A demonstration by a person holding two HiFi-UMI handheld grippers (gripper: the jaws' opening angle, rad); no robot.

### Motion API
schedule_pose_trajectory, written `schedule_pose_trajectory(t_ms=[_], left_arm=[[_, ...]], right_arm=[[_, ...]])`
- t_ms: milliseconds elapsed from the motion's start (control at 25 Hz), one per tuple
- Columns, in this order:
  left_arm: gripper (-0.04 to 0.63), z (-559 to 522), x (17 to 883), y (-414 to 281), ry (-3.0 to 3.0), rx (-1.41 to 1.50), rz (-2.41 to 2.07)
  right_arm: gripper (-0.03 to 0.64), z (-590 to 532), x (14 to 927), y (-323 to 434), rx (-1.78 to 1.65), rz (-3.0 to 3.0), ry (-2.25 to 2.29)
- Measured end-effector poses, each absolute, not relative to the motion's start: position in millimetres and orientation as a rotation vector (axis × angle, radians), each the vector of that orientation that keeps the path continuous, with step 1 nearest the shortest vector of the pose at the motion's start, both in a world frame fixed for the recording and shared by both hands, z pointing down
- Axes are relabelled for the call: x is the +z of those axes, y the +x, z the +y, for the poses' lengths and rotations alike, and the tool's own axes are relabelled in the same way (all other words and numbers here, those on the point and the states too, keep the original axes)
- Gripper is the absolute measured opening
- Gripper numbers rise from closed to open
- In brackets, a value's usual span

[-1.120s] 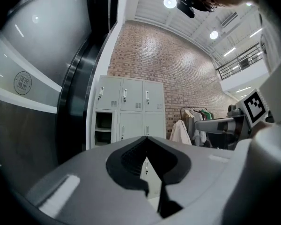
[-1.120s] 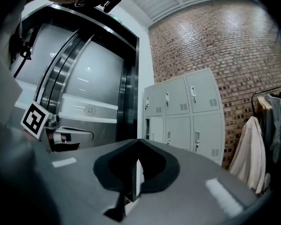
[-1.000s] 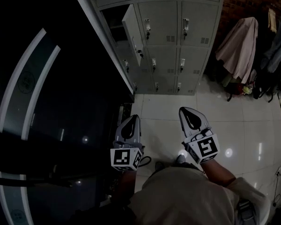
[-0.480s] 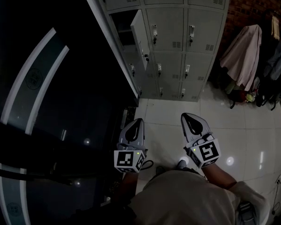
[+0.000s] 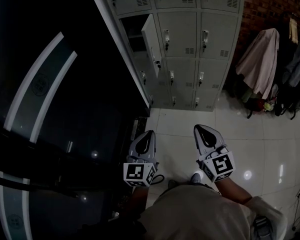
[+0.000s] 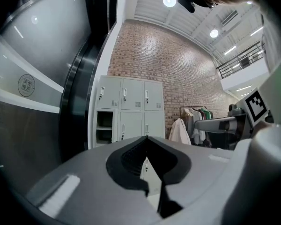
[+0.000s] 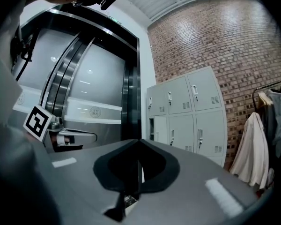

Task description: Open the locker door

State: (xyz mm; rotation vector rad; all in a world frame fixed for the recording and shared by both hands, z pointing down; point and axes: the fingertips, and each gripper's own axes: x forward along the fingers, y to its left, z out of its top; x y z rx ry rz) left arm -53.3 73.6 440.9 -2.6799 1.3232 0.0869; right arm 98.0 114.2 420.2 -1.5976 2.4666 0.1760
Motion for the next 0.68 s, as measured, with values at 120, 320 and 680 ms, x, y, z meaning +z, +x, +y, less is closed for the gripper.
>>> schedule_pose_trajectory(t_ms=[120,320,680], left_arm=[[0.058,74.3,440.9,-55.7,-2.681,0.089,1.335],[0.058,77.2,435.1,-54.5,-2.67,0.097,1.321],[0.063,78.9,427.3,-56.6,-2.665,0.124,1.32]], right_arm=[[0.0,116.0,419.8,98.4,0.176,2.462,-1.603],[0.0,121.1,421.2,97.5,0.098,2.485,-1.623],[0.0,120.2,419.0,94.9,0.11,2.482,-1.605]])
